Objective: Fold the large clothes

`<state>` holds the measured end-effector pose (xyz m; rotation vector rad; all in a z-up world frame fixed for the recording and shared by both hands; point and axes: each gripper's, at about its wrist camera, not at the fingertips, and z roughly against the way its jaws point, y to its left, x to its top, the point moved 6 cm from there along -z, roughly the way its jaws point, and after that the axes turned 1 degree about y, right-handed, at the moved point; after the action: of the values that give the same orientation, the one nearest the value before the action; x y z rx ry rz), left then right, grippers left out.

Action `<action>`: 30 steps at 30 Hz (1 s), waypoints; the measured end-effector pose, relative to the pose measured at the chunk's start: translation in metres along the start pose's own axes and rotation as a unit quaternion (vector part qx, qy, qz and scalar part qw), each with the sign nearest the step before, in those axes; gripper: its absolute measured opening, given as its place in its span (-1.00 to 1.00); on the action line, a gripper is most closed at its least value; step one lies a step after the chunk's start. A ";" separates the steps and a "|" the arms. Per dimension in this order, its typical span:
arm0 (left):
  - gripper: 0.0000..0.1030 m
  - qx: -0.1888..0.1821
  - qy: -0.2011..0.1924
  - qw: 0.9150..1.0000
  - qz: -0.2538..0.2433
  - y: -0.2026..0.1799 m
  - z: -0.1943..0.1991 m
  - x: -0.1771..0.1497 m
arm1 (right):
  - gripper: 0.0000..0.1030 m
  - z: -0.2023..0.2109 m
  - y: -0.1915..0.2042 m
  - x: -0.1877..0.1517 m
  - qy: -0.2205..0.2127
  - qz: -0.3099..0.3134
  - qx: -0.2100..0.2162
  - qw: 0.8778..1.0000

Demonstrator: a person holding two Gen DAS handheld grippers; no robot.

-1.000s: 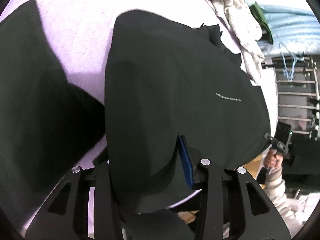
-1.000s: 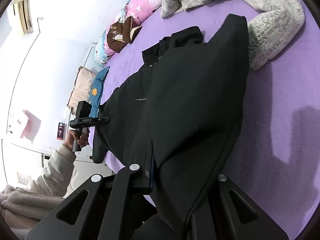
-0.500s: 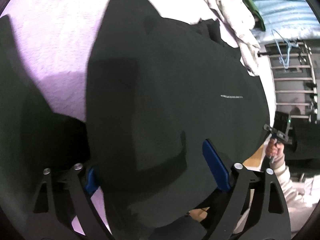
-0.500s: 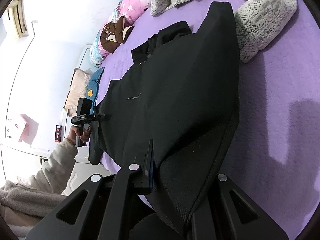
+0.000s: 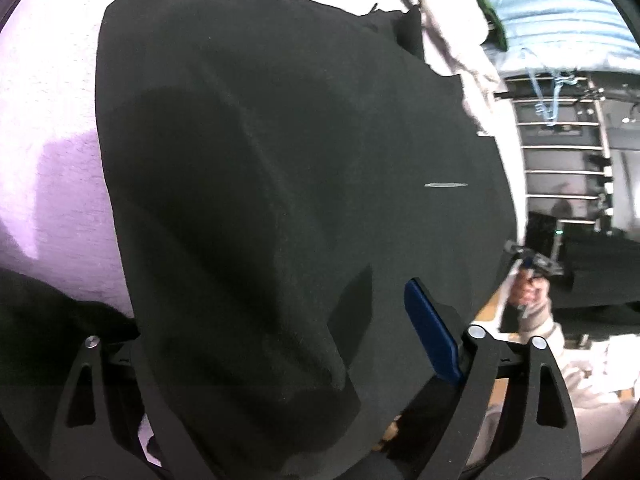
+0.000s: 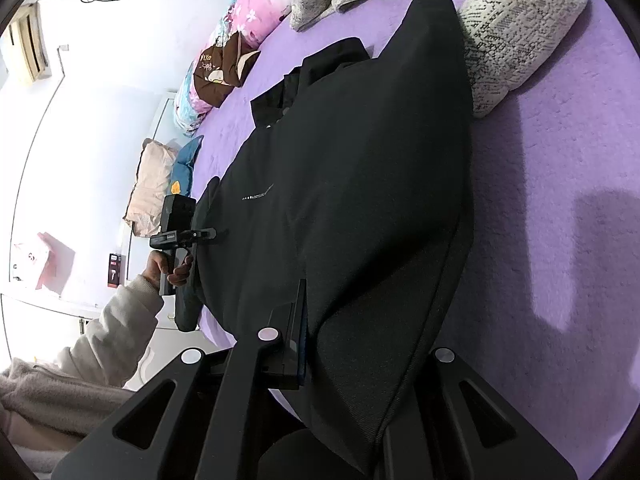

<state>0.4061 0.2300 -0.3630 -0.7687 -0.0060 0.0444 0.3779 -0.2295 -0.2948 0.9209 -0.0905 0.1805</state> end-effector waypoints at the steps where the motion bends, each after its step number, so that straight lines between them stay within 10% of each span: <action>1: 0.40 -0.003 0.001 1.000 0.003 0.001 0.000 0.000 | -0.84 0.000 0.000 0.000 0.000 -0.001 0.002 1.000; 4: -0.01 -0.034 -0.001 0.999 0.035 0.009 0.003 -0.001 | -0.84 -0.002 -0.002 0.000 -0.001 -0.004 0.003 1.000; 30: -0.60 -0.045 0.028 0.996 0.071 0.000 0.005 -0.002 | -0.84 -0.004 -0.004 0.001 -0.011 -0.007 0.009 1.000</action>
<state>0.4040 0.2333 -0.3587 -0.8597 0.1015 0.1586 0.3791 -0.2288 -0.2998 0.9415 -0.1031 0.1573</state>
